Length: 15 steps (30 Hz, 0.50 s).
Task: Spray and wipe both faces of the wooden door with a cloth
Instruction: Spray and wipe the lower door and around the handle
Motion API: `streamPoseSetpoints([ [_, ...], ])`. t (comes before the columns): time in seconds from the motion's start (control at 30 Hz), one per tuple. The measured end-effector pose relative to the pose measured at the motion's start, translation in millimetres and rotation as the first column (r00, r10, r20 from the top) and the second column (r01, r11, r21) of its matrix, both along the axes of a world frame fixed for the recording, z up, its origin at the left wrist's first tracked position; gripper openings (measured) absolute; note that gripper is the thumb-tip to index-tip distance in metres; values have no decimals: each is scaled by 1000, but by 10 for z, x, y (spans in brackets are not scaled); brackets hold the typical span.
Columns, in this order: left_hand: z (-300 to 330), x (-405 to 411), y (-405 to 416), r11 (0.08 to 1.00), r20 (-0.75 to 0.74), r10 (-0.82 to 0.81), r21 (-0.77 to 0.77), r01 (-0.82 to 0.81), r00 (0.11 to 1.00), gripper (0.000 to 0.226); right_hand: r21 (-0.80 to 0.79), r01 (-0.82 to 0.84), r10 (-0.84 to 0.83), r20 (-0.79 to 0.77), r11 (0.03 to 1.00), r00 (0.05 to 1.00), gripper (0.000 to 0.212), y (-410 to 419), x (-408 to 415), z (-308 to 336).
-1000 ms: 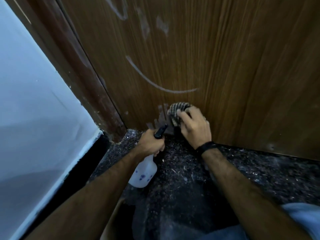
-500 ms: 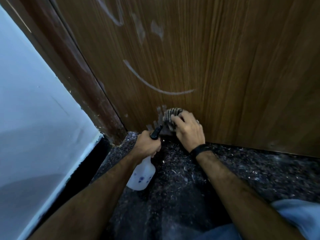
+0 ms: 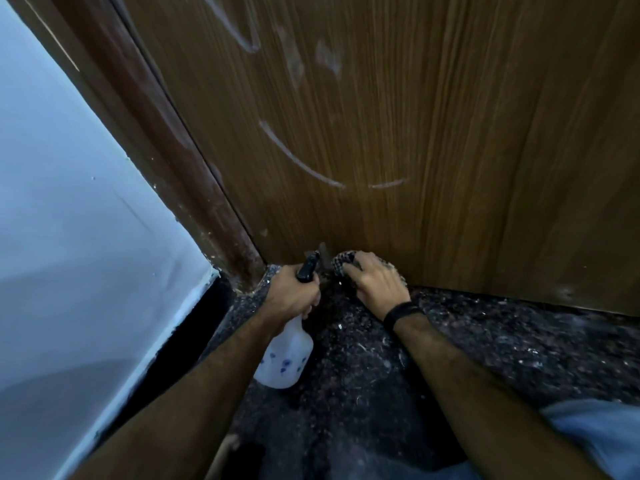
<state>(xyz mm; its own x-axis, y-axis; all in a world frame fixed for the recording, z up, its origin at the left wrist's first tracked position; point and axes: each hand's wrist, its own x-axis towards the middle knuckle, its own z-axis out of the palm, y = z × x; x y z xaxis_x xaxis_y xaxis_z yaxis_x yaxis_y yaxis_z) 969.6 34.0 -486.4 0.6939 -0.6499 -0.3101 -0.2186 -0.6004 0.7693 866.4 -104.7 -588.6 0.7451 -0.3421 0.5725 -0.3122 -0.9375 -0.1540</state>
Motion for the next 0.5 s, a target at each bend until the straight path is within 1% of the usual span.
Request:
streamPoseSetpoints([
  [0.07,1,39,22,1000,4,-8,11,8,1000,21,3,43,-43,180,999,983,44,36,121,277],
  [0.13,15,76,33,1000,18,-2,19,1,1000,18,8,86,-83,355,996,931,35,34,248,635],
  [0.2,26,102,53,1000,36,-4,26,3,999,15,-4,108,-95,439,994,893,30,12,364,835],
  [0.23,28,102,80,1000,30,-10,30,10,999,15,-12,105,-90,434,994,896,30,17,414,838],
  [0.3,22,91,143,999,5,-23,34,23,1000,16,-38,50,-34,350,998,936,33,54,493,685],
  [0.4,43,86,205,999,22,-11,41,11,1000,16,-64,-49,56,112,997,992,39,115,472,287],
  [0.47,59,84,197,999,37,-3,55,1,999,17,-40,-60,58,-48,997,997,46,112,392,83],
  [0.5,65,86,190,998,40,-4,60,2,999,18,-16,-49,48,-84,999,995,49,108,364,28],
])
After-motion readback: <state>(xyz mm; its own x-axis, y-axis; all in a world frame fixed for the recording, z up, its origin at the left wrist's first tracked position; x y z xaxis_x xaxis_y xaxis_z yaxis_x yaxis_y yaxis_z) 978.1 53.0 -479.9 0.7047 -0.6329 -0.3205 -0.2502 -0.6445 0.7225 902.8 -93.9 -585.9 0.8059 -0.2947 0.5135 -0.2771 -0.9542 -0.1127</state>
